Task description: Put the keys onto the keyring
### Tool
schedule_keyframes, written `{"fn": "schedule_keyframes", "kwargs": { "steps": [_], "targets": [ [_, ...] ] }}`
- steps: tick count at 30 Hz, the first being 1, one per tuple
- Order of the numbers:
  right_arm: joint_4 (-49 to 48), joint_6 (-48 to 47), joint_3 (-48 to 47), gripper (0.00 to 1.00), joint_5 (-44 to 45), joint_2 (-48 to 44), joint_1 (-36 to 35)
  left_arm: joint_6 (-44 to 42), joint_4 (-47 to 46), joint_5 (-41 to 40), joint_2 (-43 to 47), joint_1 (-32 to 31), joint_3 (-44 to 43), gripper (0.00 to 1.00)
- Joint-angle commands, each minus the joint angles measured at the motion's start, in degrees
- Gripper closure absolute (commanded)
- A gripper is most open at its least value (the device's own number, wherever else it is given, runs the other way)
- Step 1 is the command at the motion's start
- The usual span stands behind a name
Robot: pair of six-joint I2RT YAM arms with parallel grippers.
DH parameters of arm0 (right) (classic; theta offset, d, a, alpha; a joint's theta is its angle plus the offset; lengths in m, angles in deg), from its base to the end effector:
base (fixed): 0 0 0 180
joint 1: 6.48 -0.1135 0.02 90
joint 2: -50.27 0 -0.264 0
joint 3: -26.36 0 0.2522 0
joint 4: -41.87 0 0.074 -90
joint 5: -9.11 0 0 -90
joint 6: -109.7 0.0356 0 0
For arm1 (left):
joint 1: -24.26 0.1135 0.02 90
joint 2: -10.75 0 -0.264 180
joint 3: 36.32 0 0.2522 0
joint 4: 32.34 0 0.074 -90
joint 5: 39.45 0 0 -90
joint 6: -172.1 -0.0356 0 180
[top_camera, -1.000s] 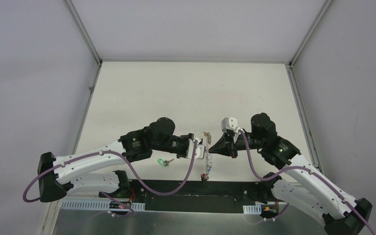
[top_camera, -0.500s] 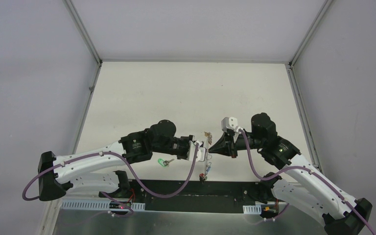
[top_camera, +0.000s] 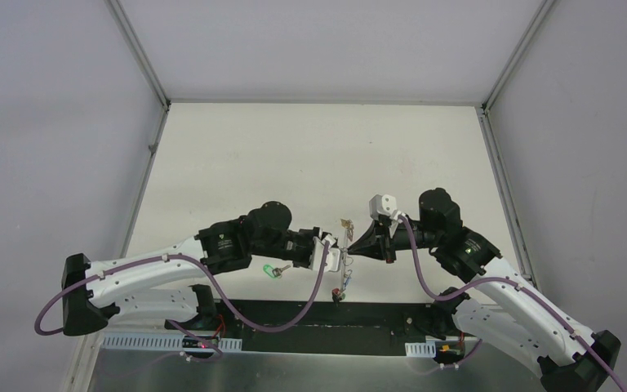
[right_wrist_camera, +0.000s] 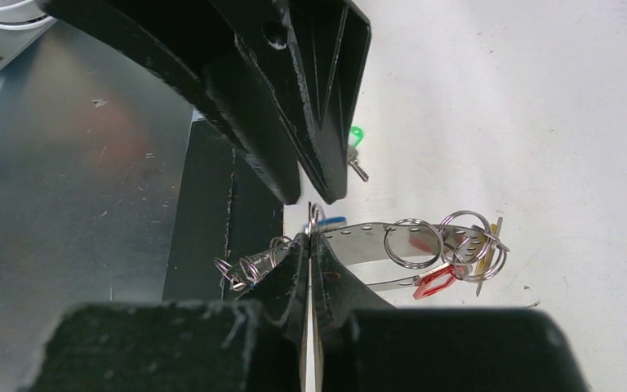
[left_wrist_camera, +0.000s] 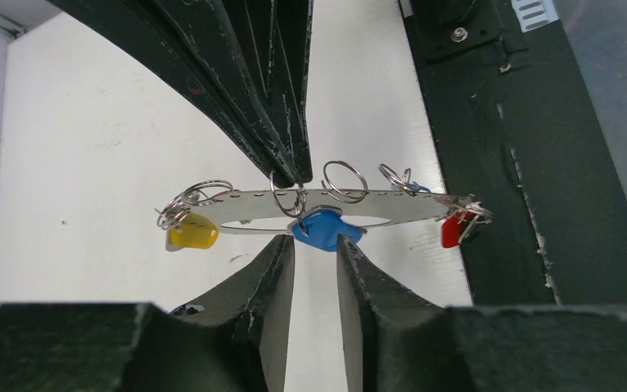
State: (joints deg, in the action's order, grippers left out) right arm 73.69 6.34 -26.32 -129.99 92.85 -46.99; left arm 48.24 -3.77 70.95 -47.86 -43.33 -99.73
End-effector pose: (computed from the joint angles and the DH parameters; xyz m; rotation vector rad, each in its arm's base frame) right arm 0.1074 0.1272 0.3003 -1.3787 1.4205 1.1405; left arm 0.0770 -0.2193 0.3167 1.7127 1.0945 -0.7296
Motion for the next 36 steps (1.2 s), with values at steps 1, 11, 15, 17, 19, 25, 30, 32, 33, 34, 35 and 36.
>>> {"fn": "schedule_keyframes", "kwargs": {
  "steps": [1,11,15,17,19,25,30,32,33,34,35,36],
  "targets": [
    [-4.7,0.1,-2.2,1.0,-0.8,-0.9,0.0,1.2,-0.4,-0.9,3.0,-0.9,0.8,0.6],
    [-4.6,0.1,-2.1,1.0,-0.8,-1.2,0.0,5.1,-5.1,-4.3,6.4,-0.9,3.8,0.45],
    [-4.6,0.0,-2.1,1.0,-0.8,-1.2,0.0,8.1,-6.3,-8.2,6.6,-0.9,4.4,0.43],
    [-4.6,0.0,-2.1,1.0,-0.8,-1.3,0.0,9.2,-6.2,-10.9,6.6,-0.9,4.7,0.42],
    [-4.6,0.0,-2.0,1.0,-0.7,-1.3,0.0,10.7,-5.9,-14.6,6.4,-0.8,5.0,0.41],
    [-4.3,-0.2,-2.0,1.0,-0.6,-1.3,0.0,15.8,-2.9,-23.0,5.0,1.3,5.1,0.36],
    [-4.4,-0.2,-2.0,1.0,-0.7,-1.3,0.0,24.0,-0.2,-20.6,3.5,8.0,5.2,0.32],
    [-4.2,-0.2,-1.9,1.0,-0.6,-1.4,0.0,27.3,0.4,-20.5,3.1,10.7,5.3,0.3],
    [-4.1,-0.2,-1.9,1.0,-0.6,-1.4,0.0,28.7,0.5,-18.9,3.0,11.8,5.5,0.29],
    [-4.2,-0.2,-1.8,1.0,-0.6,-1.5,0.0,29.8,0.5,-17.9,3.0,12.9,5.7,0.28],
    [-4.1,-0.2,-1.7,1.0,-0.5,-1.6,0.0,30.9,0.4,-16.7,3.0,13.7,5.9,0.27],
    [-4.2,-0.2,-1.6,1.0,-0.4,-1.6,0.0,31.7,0.2,-15.1,3.1,14.5,6.2,0.27]
  ]
}}
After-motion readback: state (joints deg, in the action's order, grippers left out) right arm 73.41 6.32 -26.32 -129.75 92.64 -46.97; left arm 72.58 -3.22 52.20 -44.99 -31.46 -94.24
